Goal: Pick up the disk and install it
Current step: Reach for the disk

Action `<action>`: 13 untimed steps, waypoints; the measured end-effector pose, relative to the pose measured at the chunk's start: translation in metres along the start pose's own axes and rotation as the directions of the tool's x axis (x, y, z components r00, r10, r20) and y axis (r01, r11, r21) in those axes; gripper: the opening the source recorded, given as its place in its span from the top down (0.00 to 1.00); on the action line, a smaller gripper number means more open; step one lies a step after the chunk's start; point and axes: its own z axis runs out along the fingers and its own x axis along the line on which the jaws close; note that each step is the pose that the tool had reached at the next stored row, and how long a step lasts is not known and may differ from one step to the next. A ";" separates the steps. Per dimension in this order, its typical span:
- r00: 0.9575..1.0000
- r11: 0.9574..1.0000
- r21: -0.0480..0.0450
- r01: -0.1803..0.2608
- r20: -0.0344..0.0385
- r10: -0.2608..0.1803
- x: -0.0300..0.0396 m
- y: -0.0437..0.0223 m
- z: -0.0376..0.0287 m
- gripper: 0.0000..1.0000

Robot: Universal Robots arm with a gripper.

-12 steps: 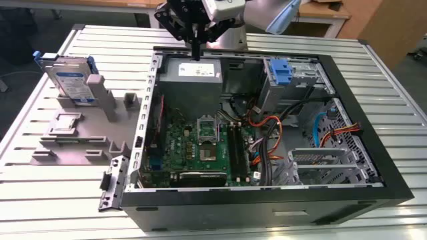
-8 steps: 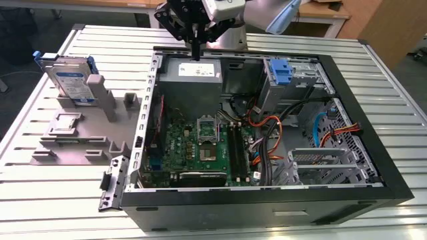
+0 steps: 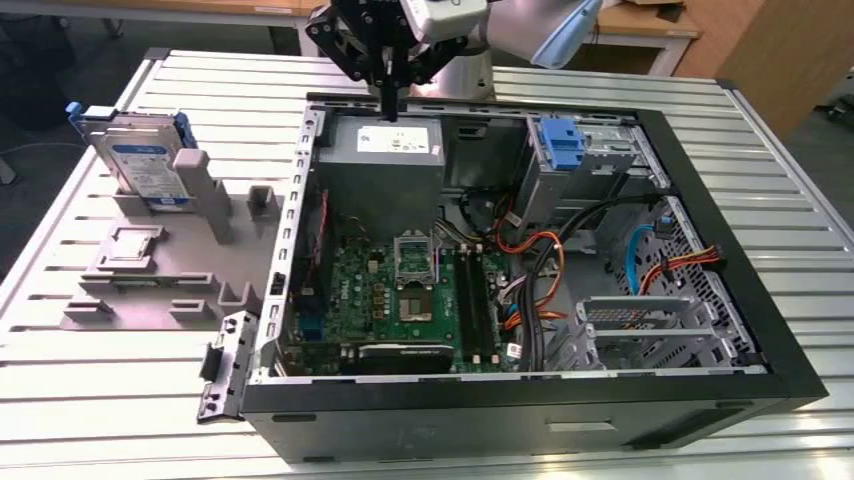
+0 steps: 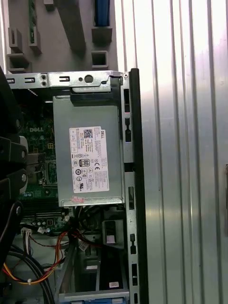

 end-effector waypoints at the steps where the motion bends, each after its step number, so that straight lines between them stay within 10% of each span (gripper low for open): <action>1: 1.000 1.000 0.000 0.000 0.000 0.000 0.0007 -0.0001 0.0000 0.90; 13: 1.000 1.000 0.000 0.000 0.000 0.000 0.0144 0.0102 0.0002 0.90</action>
